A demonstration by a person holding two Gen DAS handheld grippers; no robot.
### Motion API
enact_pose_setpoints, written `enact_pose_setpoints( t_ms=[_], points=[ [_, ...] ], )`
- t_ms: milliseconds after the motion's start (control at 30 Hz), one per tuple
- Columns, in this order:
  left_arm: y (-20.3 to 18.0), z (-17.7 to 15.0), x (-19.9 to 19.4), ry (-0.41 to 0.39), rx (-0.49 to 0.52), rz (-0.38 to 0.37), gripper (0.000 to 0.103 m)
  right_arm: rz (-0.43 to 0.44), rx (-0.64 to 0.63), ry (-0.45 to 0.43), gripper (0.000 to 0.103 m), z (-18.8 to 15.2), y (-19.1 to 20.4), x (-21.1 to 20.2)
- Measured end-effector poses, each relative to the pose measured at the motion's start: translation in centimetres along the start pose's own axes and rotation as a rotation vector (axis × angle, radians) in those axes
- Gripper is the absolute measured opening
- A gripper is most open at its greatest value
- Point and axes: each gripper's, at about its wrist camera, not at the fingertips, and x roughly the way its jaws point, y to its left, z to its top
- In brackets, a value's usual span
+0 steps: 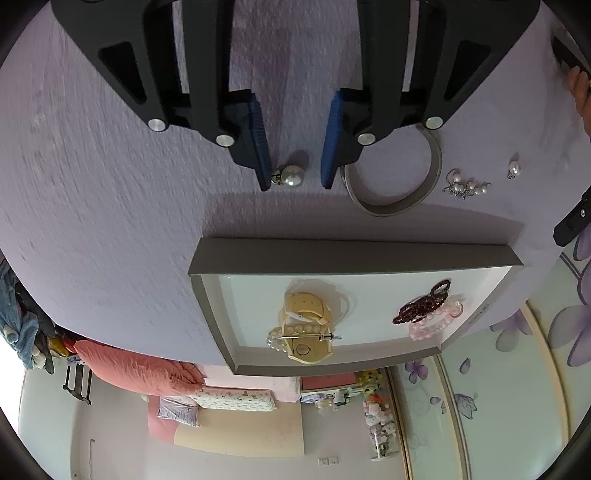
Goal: Organize jewelry
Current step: 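Grasp a pearl earring with the right tool while the left tool grasps another pearl earring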
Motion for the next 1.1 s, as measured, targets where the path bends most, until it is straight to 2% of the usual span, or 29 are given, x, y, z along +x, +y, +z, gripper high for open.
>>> enact_pose_setpoints(
  t_ms=[133,400,500,767,933,1100],
  points=[
    [0.0,0.0,0.0,0.000,0.000,0.000,0.067,-0.011,-0.003,0.002,0.016,0.1,0.0,0.0],
    [-0.3,-0.2,0.1,0.015,0.021,-0.004,0.067,-0.049,0.039,0.000,0.016,-1.1,-1.6,-1.1],
    [-0.7,-0.5,0.3,0.047,0.040,-0.021,0.067,-0.085,0.072,-0.003,0.016,-1.9,-3.0,-1.8],
    [-2.6,-1.8,0.9,0.156,0.120,-0.090,0.066,-0.101,0.103,-0.003,0.016,-2.8,-4.4,-2.5],
    [-4.0,-2.6,1.7,0.215,0.158,-0.099,0.058,-0.099,0.098,-0.002,0.016,-3.1,-4.3,-2.7],
    [-4.9,-3.1,2.6,0.254,0.180,-0.093,0.041,-0.095,0.101,-0.002,0.016,-3.0,-4.2,-2.6]
  ],
)
